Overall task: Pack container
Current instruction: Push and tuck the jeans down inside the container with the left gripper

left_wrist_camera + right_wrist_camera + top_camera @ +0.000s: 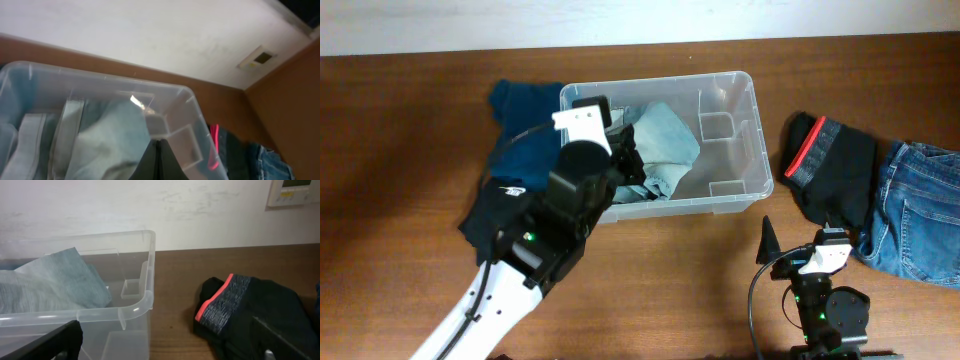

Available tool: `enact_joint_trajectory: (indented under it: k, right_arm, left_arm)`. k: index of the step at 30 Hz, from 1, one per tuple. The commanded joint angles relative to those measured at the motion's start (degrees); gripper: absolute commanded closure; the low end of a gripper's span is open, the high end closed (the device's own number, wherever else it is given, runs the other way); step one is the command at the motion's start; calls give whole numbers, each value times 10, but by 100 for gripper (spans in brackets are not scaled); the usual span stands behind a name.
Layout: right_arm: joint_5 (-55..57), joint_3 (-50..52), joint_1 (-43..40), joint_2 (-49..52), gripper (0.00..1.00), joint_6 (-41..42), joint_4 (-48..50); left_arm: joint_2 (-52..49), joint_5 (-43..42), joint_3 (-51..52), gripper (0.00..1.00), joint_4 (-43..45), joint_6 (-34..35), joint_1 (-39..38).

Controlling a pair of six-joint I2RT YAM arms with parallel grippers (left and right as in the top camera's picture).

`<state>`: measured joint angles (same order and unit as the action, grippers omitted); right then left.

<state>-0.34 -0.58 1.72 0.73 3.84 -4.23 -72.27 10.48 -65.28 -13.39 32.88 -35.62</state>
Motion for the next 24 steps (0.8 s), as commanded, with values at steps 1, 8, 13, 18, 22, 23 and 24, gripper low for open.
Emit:
enact_joint_trajectory:
  k: [1,8,13,18,22,23,24]
  right_arm:
    - [-5,3,2,-4,2,-4,-3]
    - [-5,3,2,-4,2,-4,-3]
    - [-5,3,2,-4,2,-4,-3]
    - [-5,3,2,-4,2,-4,-3]
    - [-5,3,2,-4,2,-4,-3]
    - [-5,3,2,-4,2,-4,-3]
    - [-5,3,2,-4,2,-4,-3]
  left_arm:
    - [-32,-22,-88,100,-50,-78,2]
    - [-182,-32,-301,100,-269,-150,8]
    - [-303,-46,-420,100,-398,-170,31]
    - [-393,-109,-436,100,-443,-183,47]
    - [-450,-129,-436,100,-481,-183,56]
    - [-462,-137,-436,100,-494,-184,57]
    - [-472,-147,-436,100,-507,-192,58]
